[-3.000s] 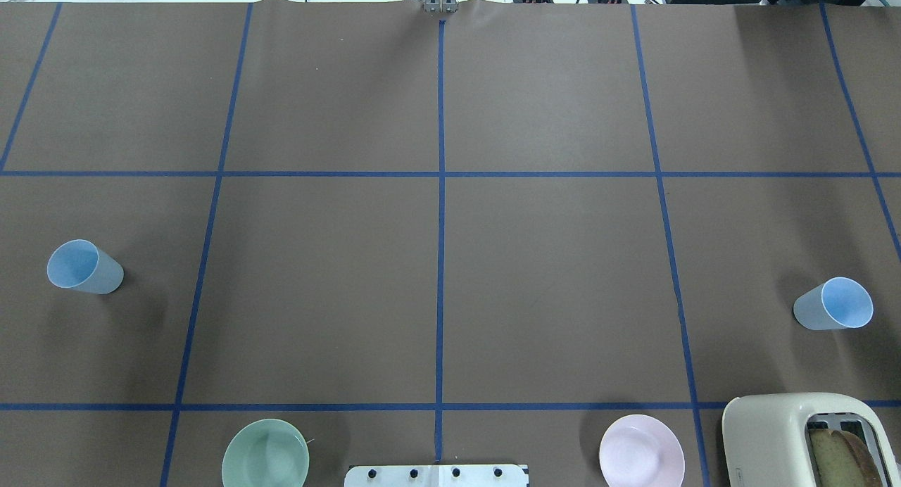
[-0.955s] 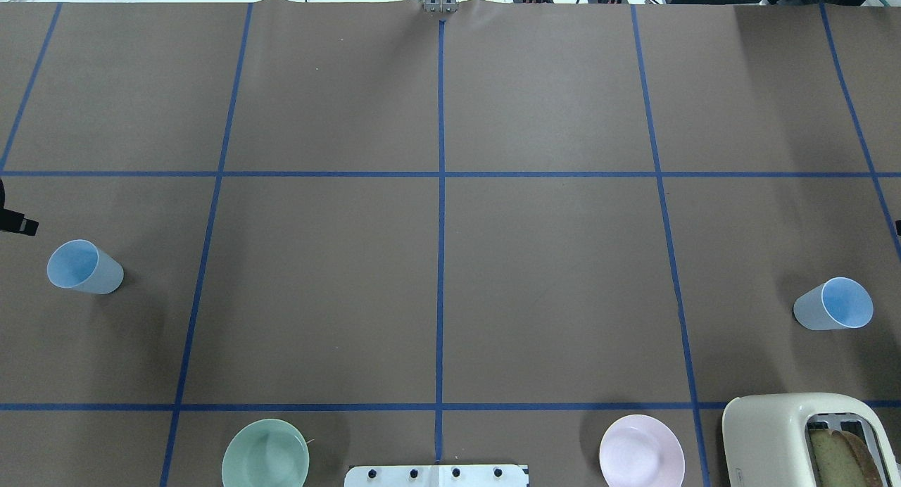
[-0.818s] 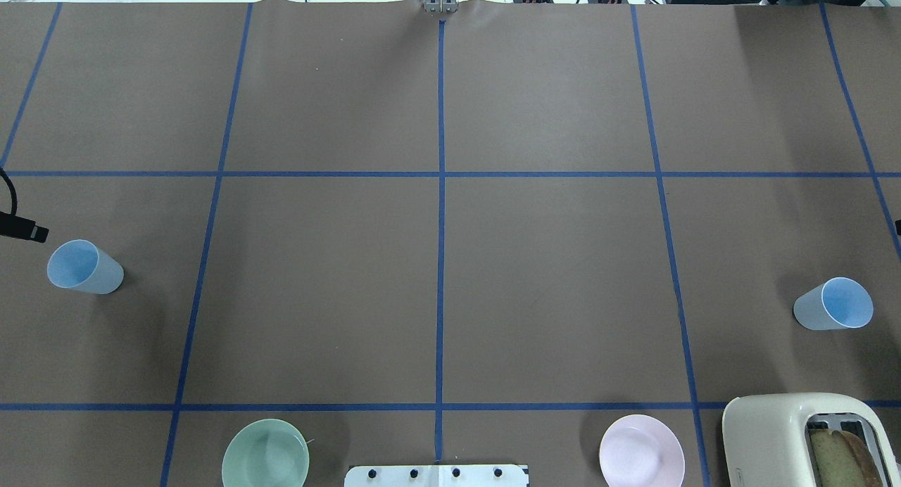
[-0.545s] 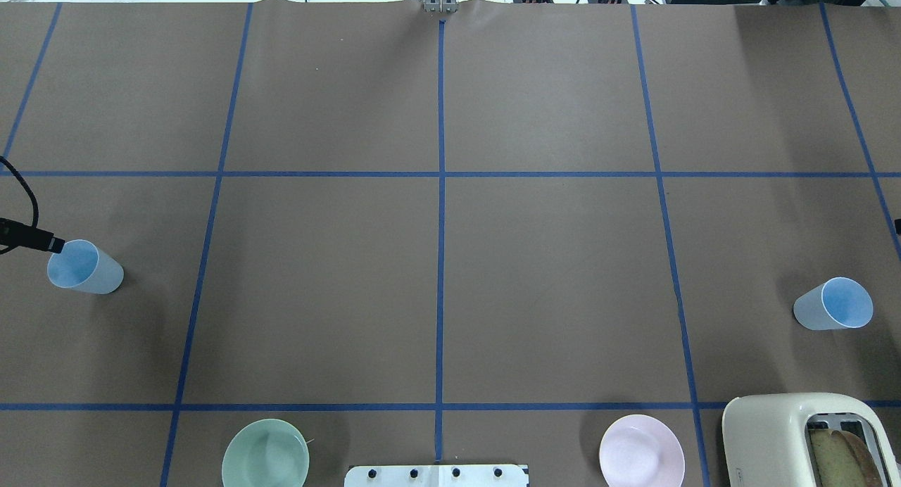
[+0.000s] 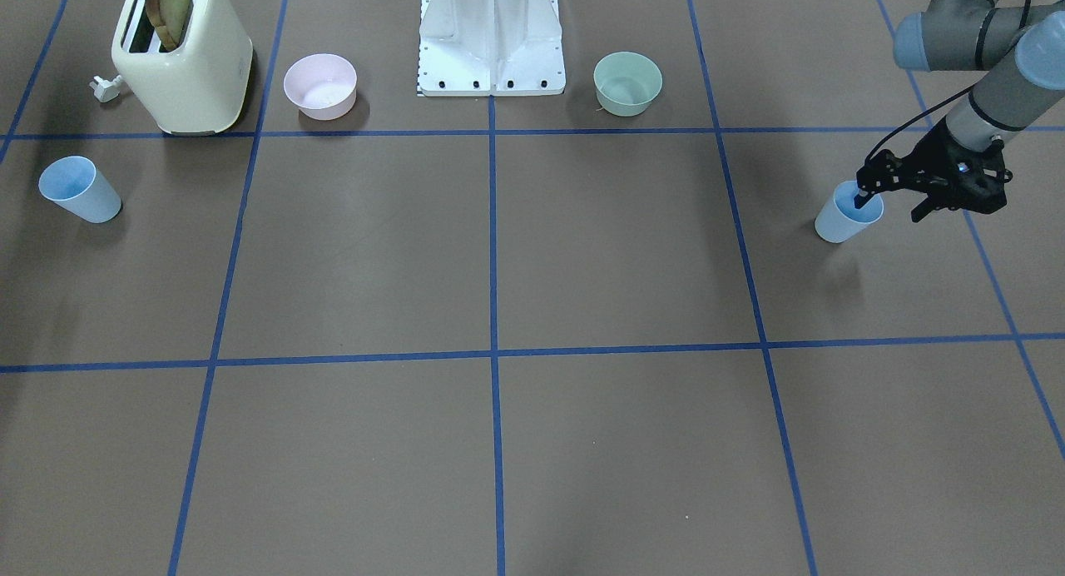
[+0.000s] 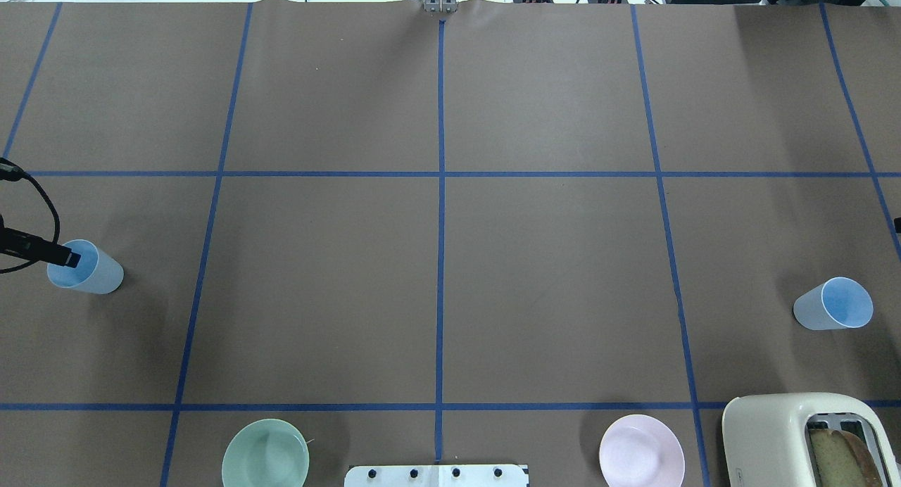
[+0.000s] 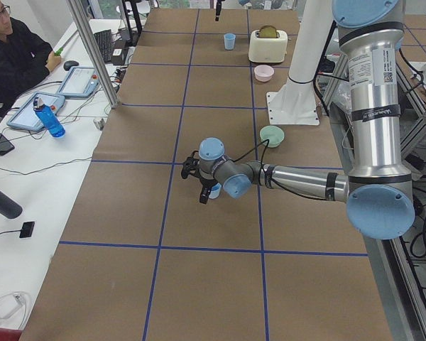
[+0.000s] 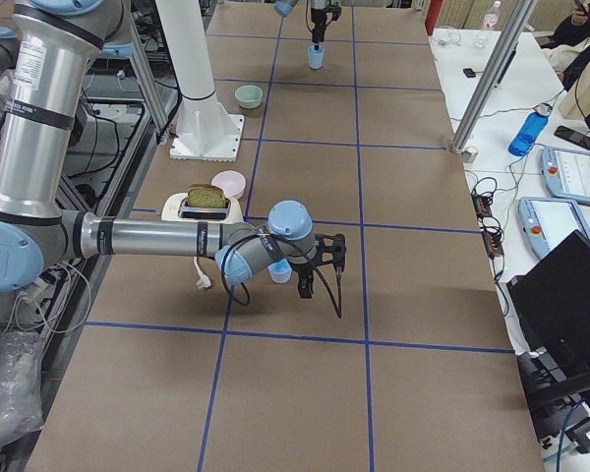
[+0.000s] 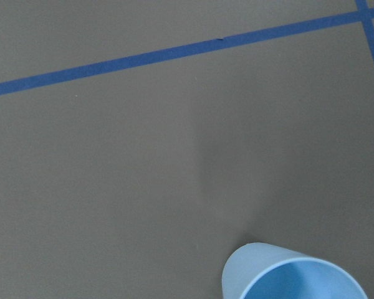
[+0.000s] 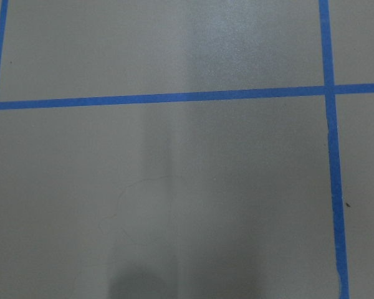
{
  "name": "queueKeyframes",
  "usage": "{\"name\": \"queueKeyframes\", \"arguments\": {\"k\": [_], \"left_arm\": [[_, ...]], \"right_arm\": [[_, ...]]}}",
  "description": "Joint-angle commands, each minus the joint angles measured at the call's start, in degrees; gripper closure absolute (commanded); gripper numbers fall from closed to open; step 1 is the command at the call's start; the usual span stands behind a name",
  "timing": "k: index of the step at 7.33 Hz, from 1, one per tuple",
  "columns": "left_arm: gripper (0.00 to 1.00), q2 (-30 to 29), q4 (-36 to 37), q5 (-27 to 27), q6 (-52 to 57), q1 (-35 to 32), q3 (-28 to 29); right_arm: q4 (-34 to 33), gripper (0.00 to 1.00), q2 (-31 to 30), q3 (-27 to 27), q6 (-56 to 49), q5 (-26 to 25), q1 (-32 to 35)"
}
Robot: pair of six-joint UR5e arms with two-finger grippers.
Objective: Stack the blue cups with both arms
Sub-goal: 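Lower the left gripper onto the light-blue cup and grasp its rim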
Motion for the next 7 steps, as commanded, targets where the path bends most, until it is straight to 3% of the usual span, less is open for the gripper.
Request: {"name": "queueKeyframes", "arguments": {"k": [1,4,7], "left_arm": [[0.27,-0.33,0.04,0.43,0.20,1.13,0.12],[1.00,-0.60,0.04,0.43,0.55,1.39,0.38],[1.00,-2.52,0.82,-1.05,0.82,1.31,-1.02]], "right_arm": [[0.00,0.00,0.00,0.01,0.00,0.00,0.00],[0.00,0.00,0.09,0.01,0.00,0.00,0.00],[0.00,0.00,0.00,-0.08,0.09,-0.18,-1.04]]}}
